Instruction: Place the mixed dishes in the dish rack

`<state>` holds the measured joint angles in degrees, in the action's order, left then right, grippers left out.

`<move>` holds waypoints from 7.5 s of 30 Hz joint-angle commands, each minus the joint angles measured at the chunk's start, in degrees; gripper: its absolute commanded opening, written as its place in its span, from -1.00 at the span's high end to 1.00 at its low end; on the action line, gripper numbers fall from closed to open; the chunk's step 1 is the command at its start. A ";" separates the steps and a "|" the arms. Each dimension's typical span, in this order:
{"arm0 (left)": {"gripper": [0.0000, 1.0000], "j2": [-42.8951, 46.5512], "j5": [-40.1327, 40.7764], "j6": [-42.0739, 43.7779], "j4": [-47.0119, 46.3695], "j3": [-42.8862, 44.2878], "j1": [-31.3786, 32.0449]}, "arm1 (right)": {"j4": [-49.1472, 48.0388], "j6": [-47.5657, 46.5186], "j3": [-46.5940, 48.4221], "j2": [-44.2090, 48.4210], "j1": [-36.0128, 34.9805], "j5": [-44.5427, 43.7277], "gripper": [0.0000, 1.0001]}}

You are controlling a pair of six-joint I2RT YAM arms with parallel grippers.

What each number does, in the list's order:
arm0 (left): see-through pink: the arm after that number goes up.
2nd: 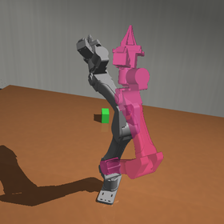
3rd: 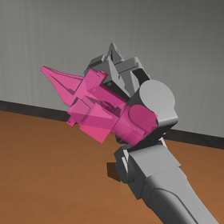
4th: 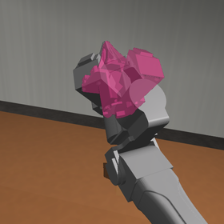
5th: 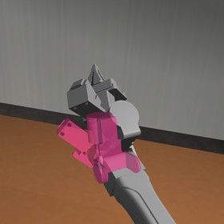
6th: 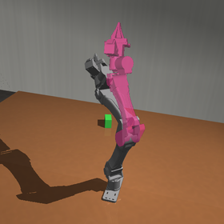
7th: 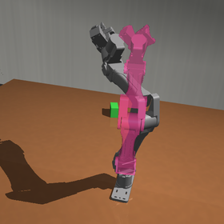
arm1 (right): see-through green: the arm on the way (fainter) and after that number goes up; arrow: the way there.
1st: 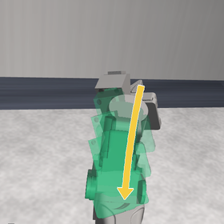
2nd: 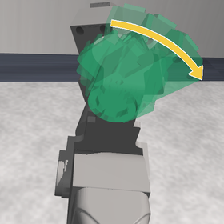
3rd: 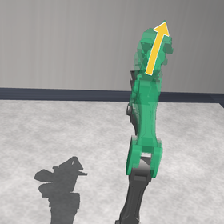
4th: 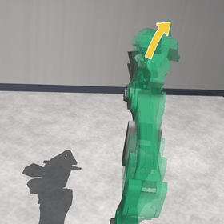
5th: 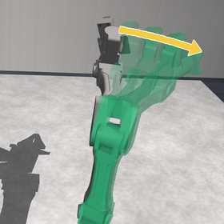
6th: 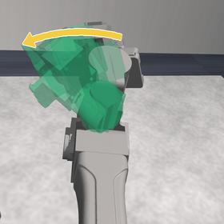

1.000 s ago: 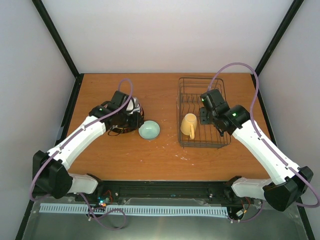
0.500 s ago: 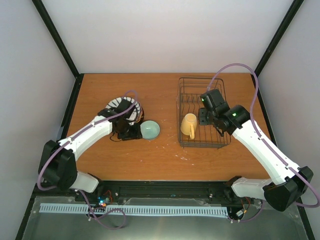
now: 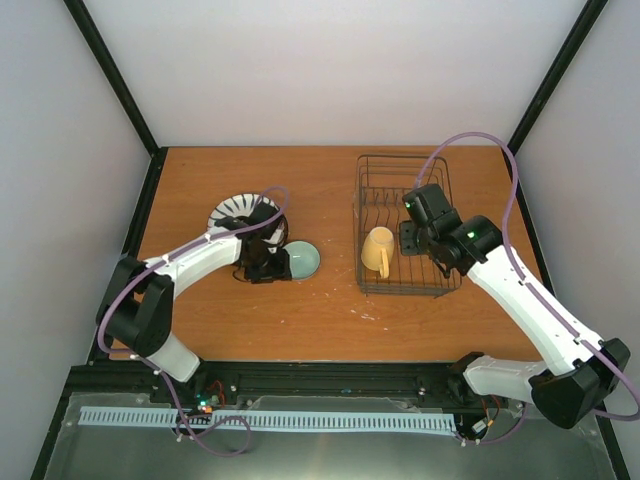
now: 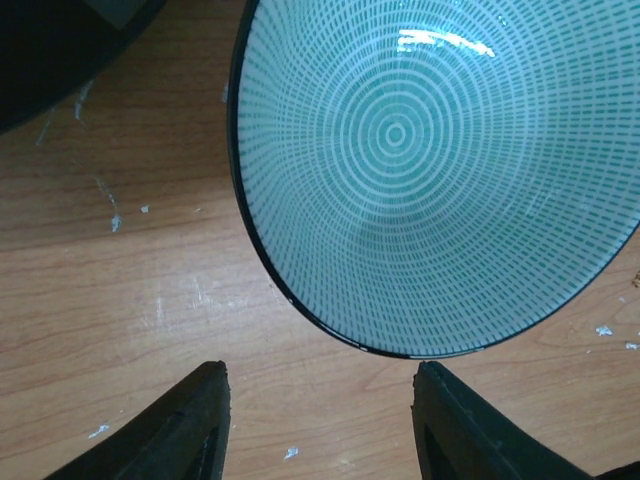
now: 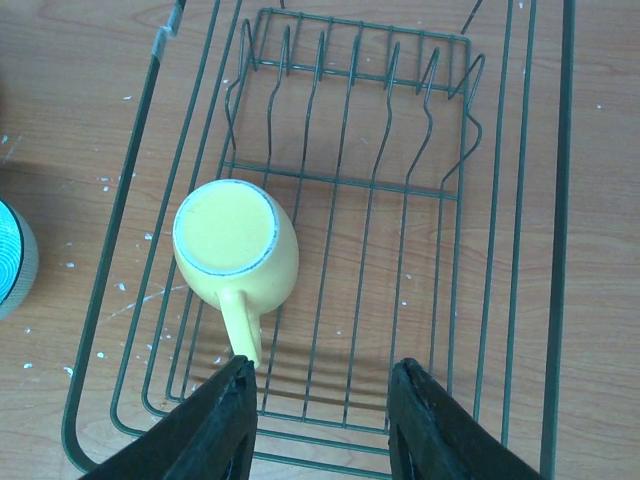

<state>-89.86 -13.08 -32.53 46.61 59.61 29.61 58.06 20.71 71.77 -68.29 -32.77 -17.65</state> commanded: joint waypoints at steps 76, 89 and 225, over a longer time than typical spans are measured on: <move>0.99 -3.47 -58.02 -50.37 -139.34 -7.00 -1.57 | -48.04 20.37 -14.64 9.03 21.27 98.57 -0.47; 0.99 -5.07 -57.59 -49.64 -138.35 -6.41 -1.57 | -39.61 13.49 -11.59 6.57 19.48 96.13 -0.49; 0.99 -4.62 -59.43 -39.86 -120.12 -1.33 -2.11 | -53.83 23.57 -9.20 1.67 10.63 89.49 0.90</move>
<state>-94.02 -73.87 -72.79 -72.14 55.90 26.85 8.05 43.83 61.82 -66.52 -21.47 71.96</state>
